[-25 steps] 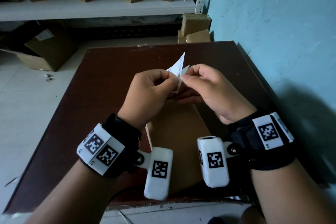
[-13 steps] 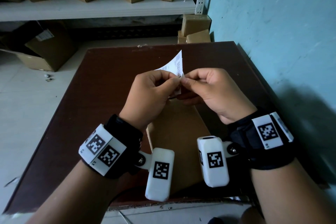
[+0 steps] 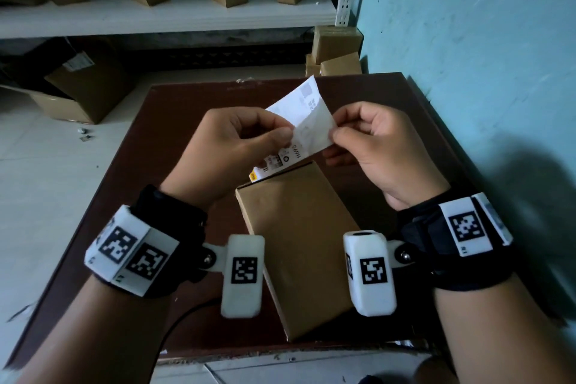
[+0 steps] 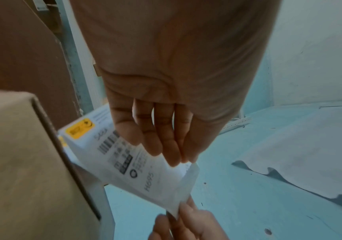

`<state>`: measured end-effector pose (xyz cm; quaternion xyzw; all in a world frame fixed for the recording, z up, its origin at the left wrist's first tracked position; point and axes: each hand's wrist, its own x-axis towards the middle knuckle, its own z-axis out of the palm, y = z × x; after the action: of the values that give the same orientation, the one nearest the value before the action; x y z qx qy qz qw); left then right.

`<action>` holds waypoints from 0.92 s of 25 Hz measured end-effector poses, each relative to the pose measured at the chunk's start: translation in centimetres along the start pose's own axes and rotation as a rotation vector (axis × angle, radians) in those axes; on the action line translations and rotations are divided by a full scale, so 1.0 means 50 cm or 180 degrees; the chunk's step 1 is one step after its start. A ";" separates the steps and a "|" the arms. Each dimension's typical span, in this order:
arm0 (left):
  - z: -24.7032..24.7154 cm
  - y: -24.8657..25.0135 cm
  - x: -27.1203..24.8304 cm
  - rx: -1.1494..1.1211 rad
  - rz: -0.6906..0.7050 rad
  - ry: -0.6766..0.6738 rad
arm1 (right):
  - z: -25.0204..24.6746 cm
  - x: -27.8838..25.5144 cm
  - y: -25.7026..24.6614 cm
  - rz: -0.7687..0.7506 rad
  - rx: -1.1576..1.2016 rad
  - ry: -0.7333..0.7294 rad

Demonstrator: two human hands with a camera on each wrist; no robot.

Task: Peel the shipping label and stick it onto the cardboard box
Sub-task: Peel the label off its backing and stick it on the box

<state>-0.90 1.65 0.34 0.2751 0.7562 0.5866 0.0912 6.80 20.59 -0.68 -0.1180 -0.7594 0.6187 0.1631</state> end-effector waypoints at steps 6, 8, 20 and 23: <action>-0.009 0.002 0.000 0.0138 0.0287 -0.0174 | -0.002 0.004 0.002 0.0001 0.0340 0.0043; -0.010 -0.001 0.007 0.0343 0.0442 0.0442 | -0.007 0.002 -0.003 -0.0020 0.0537 -0.0022; 0.025 -0.003 -0.004 -0.0321 -0.1083 -0.0487 | -0.007 0.003 0.010 0.0289 0.0454 -0.0066; 0.029 -0.009 -0.004 -0.0491 -0.1244 -0.0480 | -0.006 0.004 0.019 0.0310 0.0400 -0.0220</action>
<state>-0.20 2.70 -0.55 0.1587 0.7390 0.5917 0.2802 6.70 21.14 -1.52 -0.1229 -0.7176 0.6760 0.1136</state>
